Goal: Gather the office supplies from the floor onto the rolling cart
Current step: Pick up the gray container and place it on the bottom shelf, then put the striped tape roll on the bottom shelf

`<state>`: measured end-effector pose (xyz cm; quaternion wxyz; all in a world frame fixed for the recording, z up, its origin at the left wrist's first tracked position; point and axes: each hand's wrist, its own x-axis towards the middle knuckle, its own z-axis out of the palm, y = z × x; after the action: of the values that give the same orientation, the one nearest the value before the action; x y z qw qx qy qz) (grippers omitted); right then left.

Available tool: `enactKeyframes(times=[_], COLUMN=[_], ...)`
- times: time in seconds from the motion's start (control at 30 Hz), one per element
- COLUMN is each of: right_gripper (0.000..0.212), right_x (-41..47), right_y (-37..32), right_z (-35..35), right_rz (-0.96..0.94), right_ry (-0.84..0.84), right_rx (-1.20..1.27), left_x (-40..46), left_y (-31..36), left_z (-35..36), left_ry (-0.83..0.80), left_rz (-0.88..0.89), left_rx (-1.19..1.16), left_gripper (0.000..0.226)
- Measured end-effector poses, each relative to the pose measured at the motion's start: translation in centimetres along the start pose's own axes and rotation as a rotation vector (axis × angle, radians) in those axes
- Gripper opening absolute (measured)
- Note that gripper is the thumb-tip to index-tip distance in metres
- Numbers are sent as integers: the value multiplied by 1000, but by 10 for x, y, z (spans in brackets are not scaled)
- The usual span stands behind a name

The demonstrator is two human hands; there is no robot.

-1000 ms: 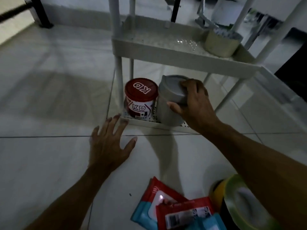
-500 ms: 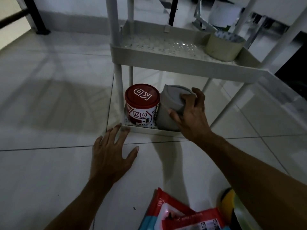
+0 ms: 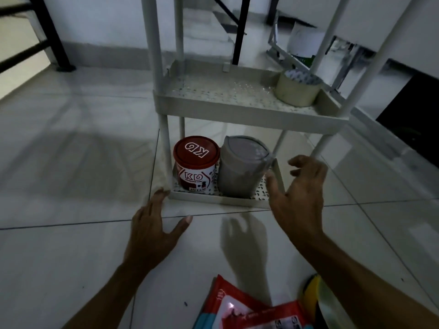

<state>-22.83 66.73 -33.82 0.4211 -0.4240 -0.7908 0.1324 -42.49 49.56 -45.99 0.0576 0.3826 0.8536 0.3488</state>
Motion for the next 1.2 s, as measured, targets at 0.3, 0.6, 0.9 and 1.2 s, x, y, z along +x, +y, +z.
enactKeyframes(times=[0.3, 0.6, 0.9, 1.2], right_gripper=[84, 69, 63, 65], right_x=[64, 80, 66, -31], right_y=[-30, -19, -20, -46], right_z=[-60, -66, -99, -154], right_rz=[347, 439, 418, 341], right_ry=[-183, -331, -448, -532], right_rx=[601, 548, 552, 392], left_x=[44, 40, 21, -75], left_y=[84, 122, 127, 128], left_z=[-81, -105, -109, -177], left_ry=[79, 70, -4, -96], left_rz=[-19, -100, -107, 65], left_rx=[-550, -546, -564, -384], left_gripper=[65, 52, 69, 77])
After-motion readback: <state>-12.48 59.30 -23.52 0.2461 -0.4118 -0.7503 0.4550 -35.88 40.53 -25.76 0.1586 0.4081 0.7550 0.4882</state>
